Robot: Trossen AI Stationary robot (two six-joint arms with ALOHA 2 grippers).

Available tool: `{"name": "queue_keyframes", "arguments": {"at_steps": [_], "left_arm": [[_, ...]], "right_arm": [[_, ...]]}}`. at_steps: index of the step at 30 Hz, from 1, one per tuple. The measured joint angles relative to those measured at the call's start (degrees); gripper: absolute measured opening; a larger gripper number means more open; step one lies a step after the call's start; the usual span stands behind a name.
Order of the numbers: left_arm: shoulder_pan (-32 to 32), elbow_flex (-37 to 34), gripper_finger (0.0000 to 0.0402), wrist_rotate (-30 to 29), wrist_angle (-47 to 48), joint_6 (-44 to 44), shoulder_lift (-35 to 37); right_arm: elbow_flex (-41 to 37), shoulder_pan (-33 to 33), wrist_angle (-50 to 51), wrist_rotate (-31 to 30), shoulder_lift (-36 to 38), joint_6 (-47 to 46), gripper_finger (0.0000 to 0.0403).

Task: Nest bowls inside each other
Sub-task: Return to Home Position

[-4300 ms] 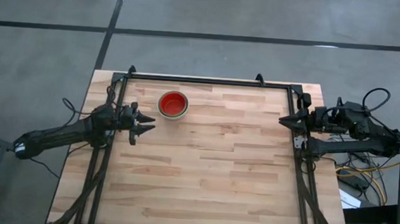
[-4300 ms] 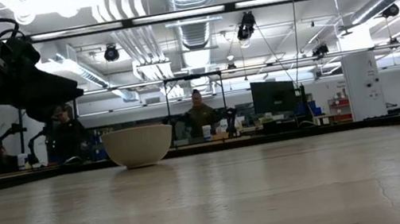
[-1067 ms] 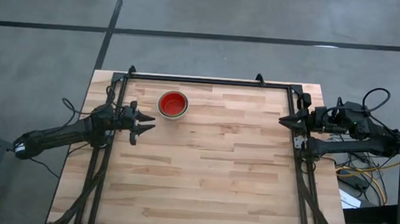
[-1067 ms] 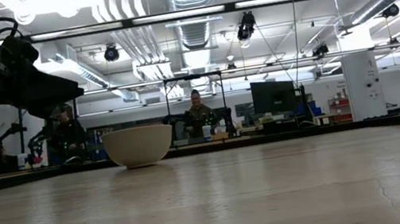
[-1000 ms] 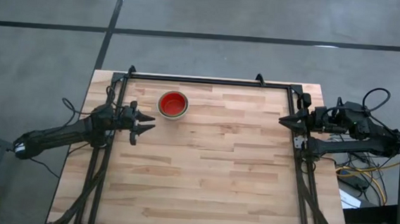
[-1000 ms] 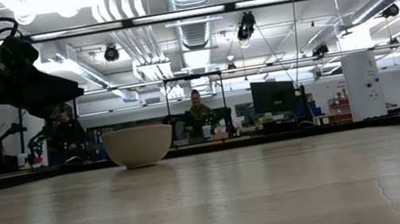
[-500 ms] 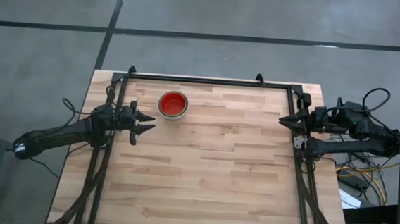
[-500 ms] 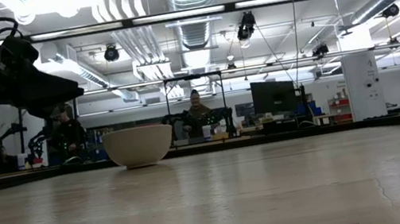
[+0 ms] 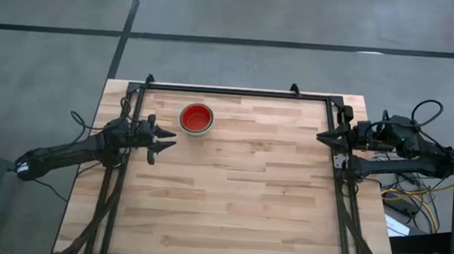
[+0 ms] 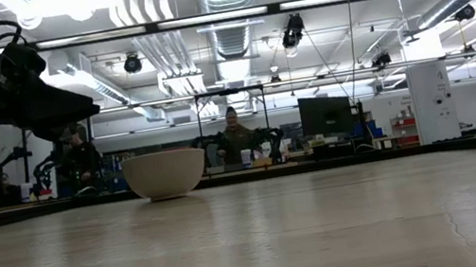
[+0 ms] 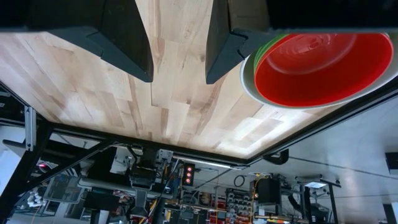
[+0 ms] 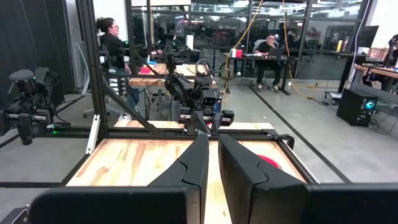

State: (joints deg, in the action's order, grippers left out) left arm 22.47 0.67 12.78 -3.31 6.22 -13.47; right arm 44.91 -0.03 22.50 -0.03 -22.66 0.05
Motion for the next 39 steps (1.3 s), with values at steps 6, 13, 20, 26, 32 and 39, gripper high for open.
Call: {"name": "queue_keyframes", "arguments": {"at_steps": [6,13,20,26,32,39], "left_arm": [[-0.01,0.0,0.0152,0.0,0.0,0.0,0.0],[0.0,0.0,0.0152,0.0,0.0,0.0,0.0],[0.0,0.0,0.0152,0.0,0.0,0.0,0.0],[-0.01,0.0,0.0152,0.0,0.0,0.0,0.0],[-0.01,0.0,0.0152,0.0,0.0,0.0,0.0],[0.01,0.0,0.0152,0.0,0.0,0.0,0.0]], "right_arm": [[-0.01,0.0,0.0,0.0,-0.01,-0.03,0.0034],[0.0,0.02,-0.35,-0.11,0.0,0.38,0.0034],[-0.02,0.01,-0.37,-0.11,0.15,0.35,0.0034],[0.0,0.01,-0.38,-0.11,0.81,0.36,0.0034],[-0.02,0.01,-0.32,-0.11,1.14,0.31,0.0034],[-0.01,0.0,0.0,-0.11,1.84,0.13,0.0034]]}}
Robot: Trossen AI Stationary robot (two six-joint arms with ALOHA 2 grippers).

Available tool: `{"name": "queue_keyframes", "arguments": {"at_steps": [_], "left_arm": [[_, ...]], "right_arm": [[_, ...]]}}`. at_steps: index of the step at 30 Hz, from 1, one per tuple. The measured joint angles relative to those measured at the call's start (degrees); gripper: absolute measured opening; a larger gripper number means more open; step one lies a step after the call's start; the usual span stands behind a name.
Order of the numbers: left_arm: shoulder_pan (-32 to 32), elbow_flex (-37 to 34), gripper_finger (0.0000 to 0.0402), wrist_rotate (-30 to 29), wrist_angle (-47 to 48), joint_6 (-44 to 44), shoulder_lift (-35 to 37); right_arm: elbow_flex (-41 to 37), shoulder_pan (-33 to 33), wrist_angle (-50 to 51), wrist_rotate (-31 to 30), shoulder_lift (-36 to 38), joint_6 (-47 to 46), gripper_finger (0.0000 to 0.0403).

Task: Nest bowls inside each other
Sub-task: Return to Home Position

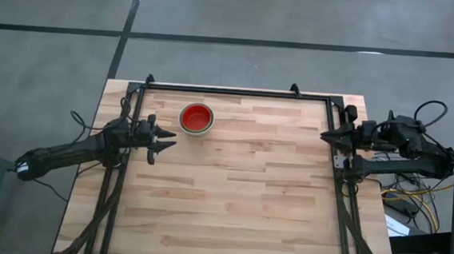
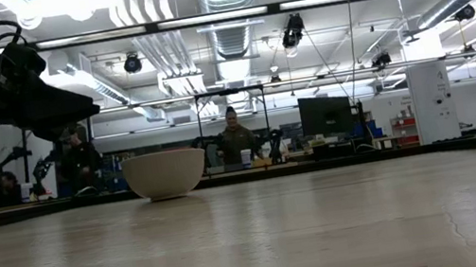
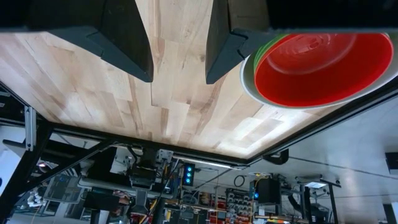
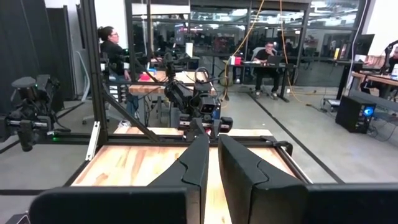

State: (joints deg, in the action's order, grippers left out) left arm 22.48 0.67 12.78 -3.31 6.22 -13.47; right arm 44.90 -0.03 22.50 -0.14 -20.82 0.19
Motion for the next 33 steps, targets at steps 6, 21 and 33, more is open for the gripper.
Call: {"name": "queue_keyframes", "arguments": {"at_steps": [6,21,33], "left_arm": [[-0.02,0.0,0.0152,0.0,0.0,0.02,0.0],[0.0,0.0,0.0152,0.0,0.0,0.01,0.0],[-0.02,0.0,0.0152,0.0,0.0,0.02,0.0]], "right_arm": [[0.01,0.0,0.04,0.0,1.02,-0.01,0.0034],[0.01,-0.01,2.62,-0.02,6.77,-0.17,0.0034],[-2.91,0.0,1.13,-0.04,7.12,0.13,0.0034]]}}
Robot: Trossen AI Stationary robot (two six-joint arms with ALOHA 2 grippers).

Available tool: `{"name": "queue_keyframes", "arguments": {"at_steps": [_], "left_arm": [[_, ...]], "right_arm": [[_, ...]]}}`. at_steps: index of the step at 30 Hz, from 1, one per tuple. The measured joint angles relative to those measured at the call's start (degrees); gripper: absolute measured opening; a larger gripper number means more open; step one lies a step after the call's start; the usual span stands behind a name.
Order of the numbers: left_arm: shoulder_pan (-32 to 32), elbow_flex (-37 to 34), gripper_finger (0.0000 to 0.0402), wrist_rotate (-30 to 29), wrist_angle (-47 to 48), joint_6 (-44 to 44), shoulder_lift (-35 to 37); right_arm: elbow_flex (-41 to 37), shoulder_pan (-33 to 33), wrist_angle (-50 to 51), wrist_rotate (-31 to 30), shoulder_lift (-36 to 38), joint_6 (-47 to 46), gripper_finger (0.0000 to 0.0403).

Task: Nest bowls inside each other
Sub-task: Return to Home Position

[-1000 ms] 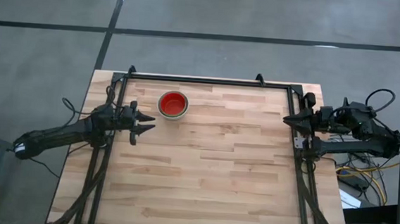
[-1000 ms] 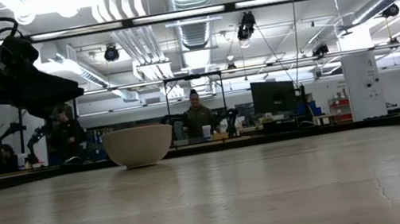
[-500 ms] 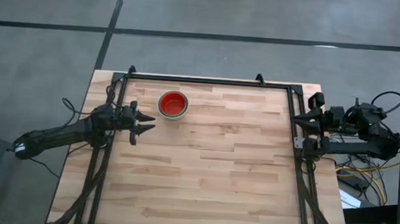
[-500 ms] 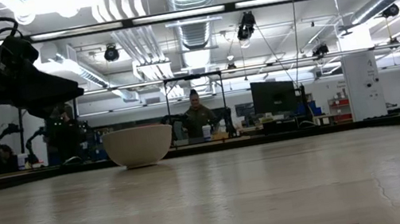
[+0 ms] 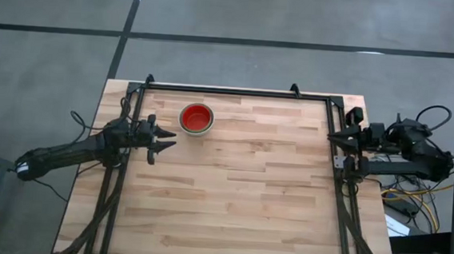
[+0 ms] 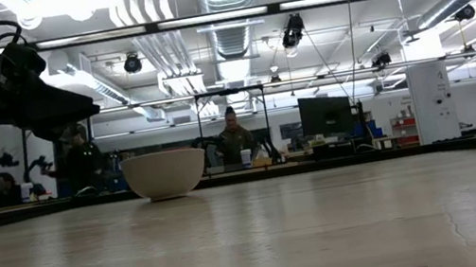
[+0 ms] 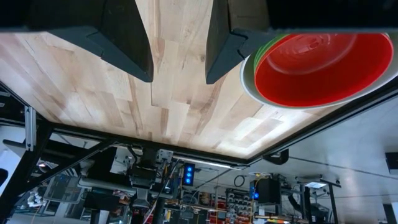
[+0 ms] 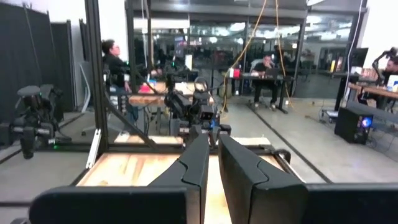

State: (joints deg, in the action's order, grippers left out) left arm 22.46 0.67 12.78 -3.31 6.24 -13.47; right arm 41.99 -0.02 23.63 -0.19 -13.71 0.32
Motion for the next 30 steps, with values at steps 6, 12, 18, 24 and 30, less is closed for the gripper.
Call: {"name": "queue_keyframes", "arguments": {"at_steps": [6,12,18,24,30], "left_arm": [[0.0,0.0,0.0152,0.0,0.0,-0.01,0.0],[0.0,0.0,0.0152,0.0,-0.02,-0.02,0.0],[0.02,0.0,0.0152,0.0,0.0,-0.02,0.0],[0.0,0.0,0.0152,0.0,0.0,-0.02,0.0],[0.0,0.0,0.0152,0.0,0.0,-0.02,0.0]], "right_arm": [[-5.56,-0.01,-9.35,0.0,1.92,-0.13,0.0034],[-9.74,-0.01,-11.09,-1.33,4.17,-2.17,0.0034],[-14.16,0.01,-15.15,-1.56,5.95,-2.76,0.0034],[-17.25,0.01,-15.62,-1.73,6.64,-4.04,0.0034],[-19.1,0.0,-16.07,-2.93,7.01,-4.84,0.0034]]}}
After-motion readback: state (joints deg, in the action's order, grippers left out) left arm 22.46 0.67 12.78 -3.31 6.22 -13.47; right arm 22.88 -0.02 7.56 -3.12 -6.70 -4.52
